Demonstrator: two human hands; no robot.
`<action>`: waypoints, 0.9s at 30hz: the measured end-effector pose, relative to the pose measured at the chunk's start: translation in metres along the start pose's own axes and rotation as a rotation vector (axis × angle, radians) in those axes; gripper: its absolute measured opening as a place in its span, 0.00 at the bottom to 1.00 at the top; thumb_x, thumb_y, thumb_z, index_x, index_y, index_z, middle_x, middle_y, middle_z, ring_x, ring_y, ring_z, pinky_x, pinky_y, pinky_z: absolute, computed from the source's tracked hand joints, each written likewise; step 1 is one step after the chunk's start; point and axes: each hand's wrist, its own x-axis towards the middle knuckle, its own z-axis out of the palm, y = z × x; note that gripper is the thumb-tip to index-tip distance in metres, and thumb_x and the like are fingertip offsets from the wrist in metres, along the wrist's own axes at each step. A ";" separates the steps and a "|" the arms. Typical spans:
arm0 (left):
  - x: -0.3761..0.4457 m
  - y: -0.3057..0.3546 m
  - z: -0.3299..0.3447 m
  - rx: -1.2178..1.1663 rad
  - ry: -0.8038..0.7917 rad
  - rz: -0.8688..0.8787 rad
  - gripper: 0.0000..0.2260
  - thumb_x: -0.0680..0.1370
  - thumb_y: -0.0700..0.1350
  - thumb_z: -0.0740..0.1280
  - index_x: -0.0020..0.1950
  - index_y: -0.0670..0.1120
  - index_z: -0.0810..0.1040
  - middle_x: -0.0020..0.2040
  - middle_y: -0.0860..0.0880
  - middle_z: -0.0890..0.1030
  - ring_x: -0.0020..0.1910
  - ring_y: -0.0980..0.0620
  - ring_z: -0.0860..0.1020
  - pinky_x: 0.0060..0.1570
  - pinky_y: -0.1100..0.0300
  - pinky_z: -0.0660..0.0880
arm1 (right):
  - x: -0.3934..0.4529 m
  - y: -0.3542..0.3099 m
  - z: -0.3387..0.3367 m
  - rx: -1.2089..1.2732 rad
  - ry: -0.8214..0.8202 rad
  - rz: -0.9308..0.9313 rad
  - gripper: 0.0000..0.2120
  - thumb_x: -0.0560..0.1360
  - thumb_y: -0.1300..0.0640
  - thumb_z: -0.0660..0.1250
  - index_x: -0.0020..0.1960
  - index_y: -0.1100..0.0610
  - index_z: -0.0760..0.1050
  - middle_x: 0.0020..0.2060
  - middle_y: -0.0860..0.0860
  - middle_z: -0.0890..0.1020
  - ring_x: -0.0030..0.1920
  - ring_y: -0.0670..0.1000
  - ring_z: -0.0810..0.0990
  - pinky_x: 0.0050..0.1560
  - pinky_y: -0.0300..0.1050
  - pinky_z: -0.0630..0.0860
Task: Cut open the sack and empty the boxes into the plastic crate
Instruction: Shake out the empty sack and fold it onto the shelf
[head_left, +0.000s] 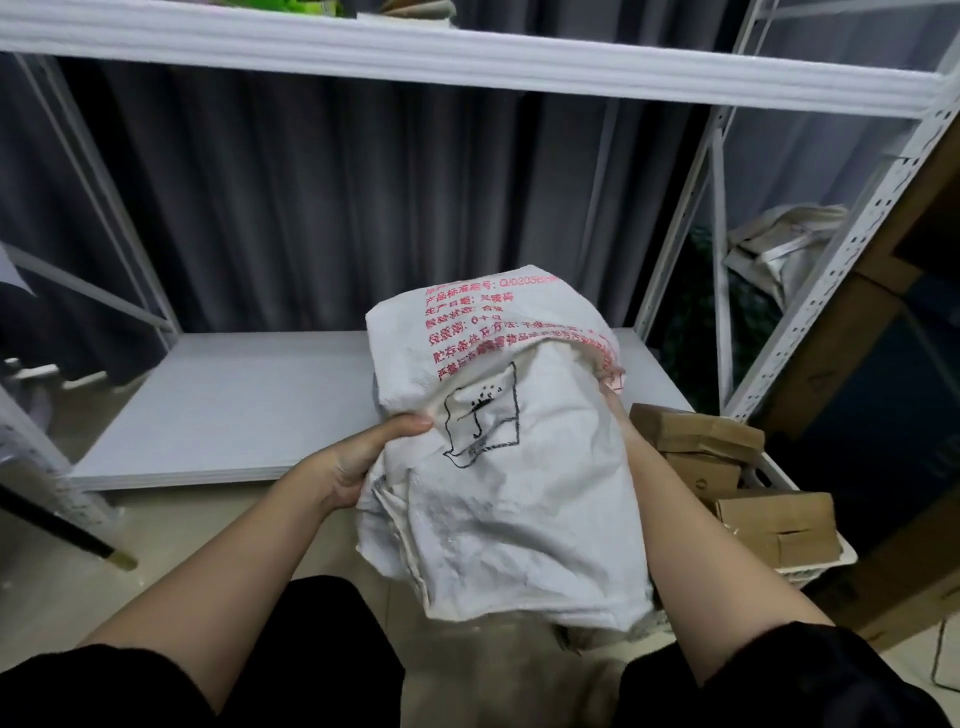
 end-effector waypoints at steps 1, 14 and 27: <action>0.003 0.002 0.001 0.058 0.047 0.014 0.10 0.64 0.44 0.75 0.44 0.44 0.86 0.41 0.41 0.85 0.37 0.46 0.85 0.34 0.58 0.81 | 0.001 -0.002 -0.006 0.060 0.030 0.018 0.13 0.82 0.59 0.51 0.60 0.57 0.72 0.56 0.54 0.74 0.52 0.50 0.75 0.52 0.41 0.74; 0.097 0.013 -0.020 0.188 0.498 0.217 0.19 0.76 0.41 0.70 0.66 0.44 0.75 0.58 0.43 0.82 0.56 0.42 0.81 0.62 0.43 0.74 | 0.078 -0.016 -0.093 -0.012 -0.426 0.073 0.26 0.76 0.35 0.59 0.69 0.48 0.71 0.67 0.50 0.75 0.67 0.53 0.73 0.70 0.52 0.65; 0.299 0.020 -0.084 0.131 0.800 0.056 0.24 0.75 0.46 0.63 0.68 0.40 0.61 0.56 0.41 0.73 0.54 0.41 0.76 0.54 0.48 0.75 | 0.241 0.011 -0.087 -0.783 -0.208 -0.193 0.46 0.68 0.58 0.75 0.76 0.49 0.50 0.69 0.48 0.67 0.68 0.50 0.67 0.67 0.41 0.64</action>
